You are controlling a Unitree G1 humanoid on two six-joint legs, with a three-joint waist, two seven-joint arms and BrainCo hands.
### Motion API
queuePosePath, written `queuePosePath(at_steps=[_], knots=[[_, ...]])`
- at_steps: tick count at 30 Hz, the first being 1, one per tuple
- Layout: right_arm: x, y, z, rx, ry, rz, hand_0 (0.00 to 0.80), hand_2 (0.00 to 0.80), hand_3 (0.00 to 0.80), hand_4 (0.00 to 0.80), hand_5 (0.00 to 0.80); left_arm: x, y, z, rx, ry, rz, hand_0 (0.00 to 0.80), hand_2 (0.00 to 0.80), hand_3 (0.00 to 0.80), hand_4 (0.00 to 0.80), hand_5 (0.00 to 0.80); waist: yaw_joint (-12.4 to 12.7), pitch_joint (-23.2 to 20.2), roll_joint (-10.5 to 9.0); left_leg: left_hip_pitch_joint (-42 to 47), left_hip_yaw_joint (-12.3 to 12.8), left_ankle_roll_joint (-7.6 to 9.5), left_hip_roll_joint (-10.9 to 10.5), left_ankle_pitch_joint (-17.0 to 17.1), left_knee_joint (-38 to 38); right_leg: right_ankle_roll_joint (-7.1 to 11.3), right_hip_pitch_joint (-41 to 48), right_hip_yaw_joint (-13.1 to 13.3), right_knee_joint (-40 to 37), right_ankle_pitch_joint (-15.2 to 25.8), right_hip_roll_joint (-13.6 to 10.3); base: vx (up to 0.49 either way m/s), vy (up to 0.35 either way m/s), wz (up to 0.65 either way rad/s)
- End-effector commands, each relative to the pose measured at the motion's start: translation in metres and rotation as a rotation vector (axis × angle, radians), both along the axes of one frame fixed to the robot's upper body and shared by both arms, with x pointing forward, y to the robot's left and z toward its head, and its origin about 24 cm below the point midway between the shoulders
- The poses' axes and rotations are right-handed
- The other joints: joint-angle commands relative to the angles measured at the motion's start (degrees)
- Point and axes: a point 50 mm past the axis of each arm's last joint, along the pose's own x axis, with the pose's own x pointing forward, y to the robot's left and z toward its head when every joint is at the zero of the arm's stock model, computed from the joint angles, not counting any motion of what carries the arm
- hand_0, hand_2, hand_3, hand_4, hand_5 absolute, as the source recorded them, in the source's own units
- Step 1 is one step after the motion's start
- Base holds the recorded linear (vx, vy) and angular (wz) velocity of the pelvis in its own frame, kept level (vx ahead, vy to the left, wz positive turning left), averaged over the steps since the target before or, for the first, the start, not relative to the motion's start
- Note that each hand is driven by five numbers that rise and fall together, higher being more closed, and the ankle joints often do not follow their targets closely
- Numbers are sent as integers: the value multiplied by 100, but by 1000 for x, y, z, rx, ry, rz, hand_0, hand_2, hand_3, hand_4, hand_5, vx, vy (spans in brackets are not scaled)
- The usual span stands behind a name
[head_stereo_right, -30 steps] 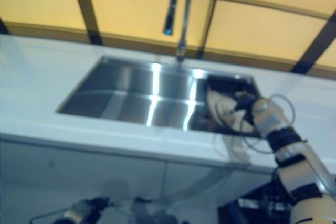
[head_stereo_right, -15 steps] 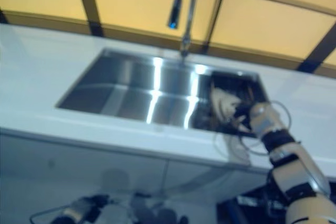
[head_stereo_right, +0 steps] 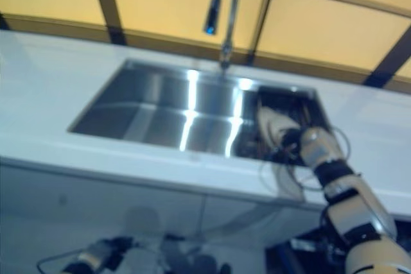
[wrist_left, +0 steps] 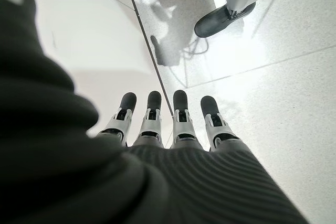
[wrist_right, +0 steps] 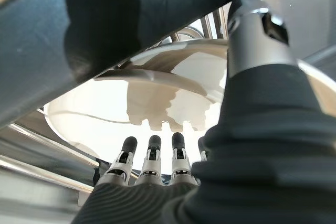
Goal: Take plates into dishwasher
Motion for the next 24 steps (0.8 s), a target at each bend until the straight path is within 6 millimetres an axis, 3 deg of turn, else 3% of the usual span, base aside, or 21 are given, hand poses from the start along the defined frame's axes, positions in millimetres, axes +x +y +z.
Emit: queuePosePath(at_steps=[1, 13, 24], knots=[[11, -14, 30, -133, -72, -48, 0, 0, 0, 0, 0, 34, -9, 12, 27, -46, -89, 0, 0, 0, 0, 0, 125, 131, 281, -233, 204, 138, -158, -223, 124, 271, 197, -7, 215, -606, 161, 0, 0, 0], [14, -18, 33, -256, -154, -138, 0, 0, 0, 0, 0, 43, -14, 15, 22, -68, -85, 0, 0, 0, 0, 0, 111, 247, 339, -351, 189, 149, -154, -213, 170, 264, 83, 35, 268, -610, 159, 0, 0, 0], [8, -17, 15, -288, -213, -246, 0, 0, 0, 0, 0, 48, -22, 15, 5, -83, -77, 0, 0, 0, 0, 0, 62, 294, 402, -409, 181, 143, -141, -206, 186, 242, 21, 83, 280, -619, 180, 0, 0, 0]])
